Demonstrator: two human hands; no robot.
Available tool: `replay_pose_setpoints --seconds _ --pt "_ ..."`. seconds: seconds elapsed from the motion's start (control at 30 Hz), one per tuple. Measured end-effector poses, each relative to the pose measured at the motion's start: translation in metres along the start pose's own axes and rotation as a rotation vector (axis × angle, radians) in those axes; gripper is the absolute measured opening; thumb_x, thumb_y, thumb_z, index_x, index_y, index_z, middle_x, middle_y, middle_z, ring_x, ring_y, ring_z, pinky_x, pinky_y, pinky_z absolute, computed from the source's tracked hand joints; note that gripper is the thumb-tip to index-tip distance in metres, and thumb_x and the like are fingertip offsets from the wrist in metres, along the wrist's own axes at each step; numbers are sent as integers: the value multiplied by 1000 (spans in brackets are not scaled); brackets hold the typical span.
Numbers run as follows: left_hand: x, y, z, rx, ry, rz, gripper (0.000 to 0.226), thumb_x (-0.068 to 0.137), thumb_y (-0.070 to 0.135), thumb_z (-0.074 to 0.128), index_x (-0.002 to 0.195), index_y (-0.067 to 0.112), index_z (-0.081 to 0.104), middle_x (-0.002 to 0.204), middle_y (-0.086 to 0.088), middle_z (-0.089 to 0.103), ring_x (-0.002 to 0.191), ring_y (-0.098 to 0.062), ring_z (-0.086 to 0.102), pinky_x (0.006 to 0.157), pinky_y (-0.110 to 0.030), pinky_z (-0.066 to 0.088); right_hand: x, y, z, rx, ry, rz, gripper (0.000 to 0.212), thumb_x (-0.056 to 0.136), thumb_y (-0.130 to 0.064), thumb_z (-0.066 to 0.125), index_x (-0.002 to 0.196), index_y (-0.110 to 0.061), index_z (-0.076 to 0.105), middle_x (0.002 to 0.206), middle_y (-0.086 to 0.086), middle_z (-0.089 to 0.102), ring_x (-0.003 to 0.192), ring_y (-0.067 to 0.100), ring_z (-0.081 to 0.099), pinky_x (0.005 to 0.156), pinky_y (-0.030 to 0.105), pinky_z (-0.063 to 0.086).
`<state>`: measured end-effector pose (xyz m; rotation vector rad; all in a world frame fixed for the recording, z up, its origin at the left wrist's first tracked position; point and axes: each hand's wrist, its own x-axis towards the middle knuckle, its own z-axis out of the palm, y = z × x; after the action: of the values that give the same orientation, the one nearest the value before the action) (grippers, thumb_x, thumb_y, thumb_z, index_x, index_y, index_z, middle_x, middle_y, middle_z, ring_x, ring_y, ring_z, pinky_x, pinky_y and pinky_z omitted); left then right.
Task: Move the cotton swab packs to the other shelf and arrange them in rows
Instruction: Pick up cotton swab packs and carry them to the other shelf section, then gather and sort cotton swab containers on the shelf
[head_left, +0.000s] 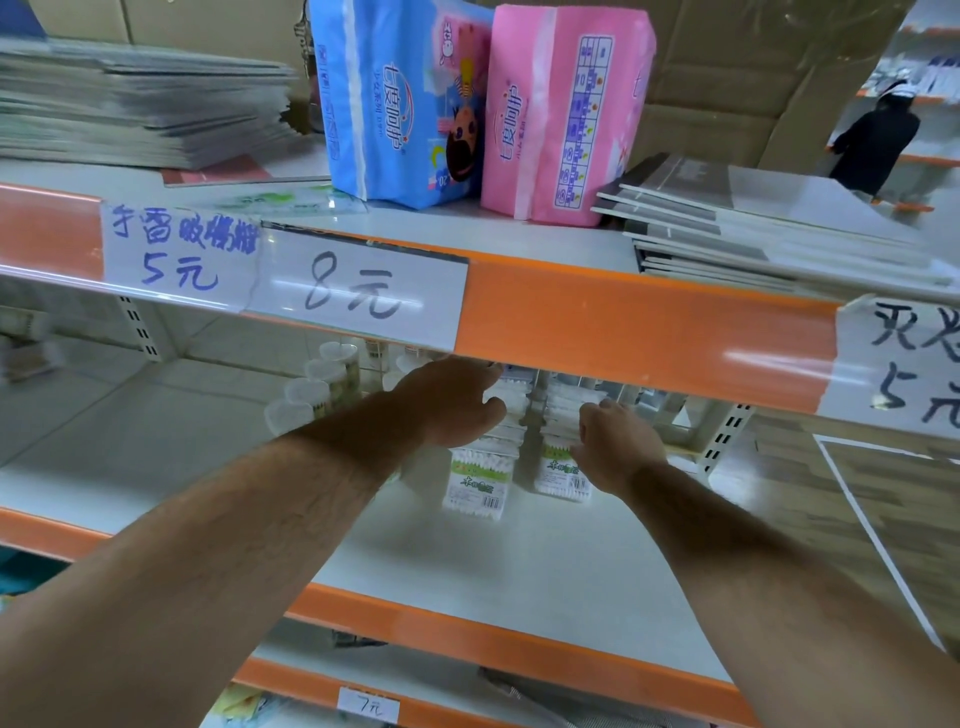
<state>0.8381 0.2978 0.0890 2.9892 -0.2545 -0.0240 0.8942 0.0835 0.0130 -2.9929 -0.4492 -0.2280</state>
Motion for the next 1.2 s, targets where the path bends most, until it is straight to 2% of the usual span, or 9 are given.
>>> replay_pose_setpoints --seconds 0.07,0.2,0.33,0.47,0.6,0.8,0.93,1.1,1.2 --pt "0 0 0 -6 1 2 44 101 37 38 136 10 47 142 -11 53 125 -26 50 89 -29 36 0 -1 0 8 -8 8 13 86 -14 61 84 -19 49 86 1 53 76 17 51 64 30 49" --pt "1 5 1 -6 10 43 47 101 35 40 142 11 42 150 -10 45 133 -26 43 98 -31 37 -3 -3 -6 17 -23 48 19 82 -16 65 96 -17 53 99 3 58 84 18 53 70 32 53" --pt "6 11 3 52 -27 103 54 103 36 37 151 13 30 157 -9 33 141 -25 34 110 -31 30 -13 -12 -28 -37 -73 90 49 89 -49 58 128 -19 53 128 5 57 116 26 55 91 39 49" --pt "19 19 12 91 -58 190 60 104 39 31 155 10 20 162 -9 21 148 -25 23 118 -37 20 -21 -19 -50 -1 -176 84 68 98 -57 36 152 -18 28 160 4 25 147 26 22 117 44 23" --pt "34 30 27 134 -118 288 71 99 50 17 155 6 16 163 -10 12 151 -27 10 123 -43 12 -37 -16 -61 26 -219 108 64 101 -49 25 154 -13 22 162 7 18 149 25 14 120 43 19" --pt "34 50 36 95 -67 345 67 102 43 25 157 9 8 164 -11 7 151 -25 9 123 -39 10 -81 -16 -74 2 -249 163 51 103 -36 24 147 -11 35 155 15 29 144 31 25 115 44 27" --pt "8 52 23 78 -45 361 66 102 40 24 157 8 5 165 -11 5 151 -23 8 122 -37 8 -106 -22 -87 -14 -271 210 57 104 -44 20 153 -16 21 161 6 18 148 24 15 119 41 22" --pt "-45 46 5 16 3 298 66 101 40 25 157 10 6 165 -8 3 151 -23 7 123 -38 10 -135 -46 -107 -24 -283 177 60 104 -46 19 154 -12 17 161 8 17 147 27 17 117 41 22" --pt "-93 37 -6 26 -32 189 65 104 44 20 158 16 -2 165 0 -8 152 -17 0 120 -32 5 -156 -75 -118 -64 -363 101 55 108 -37 14 156 -11 11 164 9 3 150 27 5 120 37 9"
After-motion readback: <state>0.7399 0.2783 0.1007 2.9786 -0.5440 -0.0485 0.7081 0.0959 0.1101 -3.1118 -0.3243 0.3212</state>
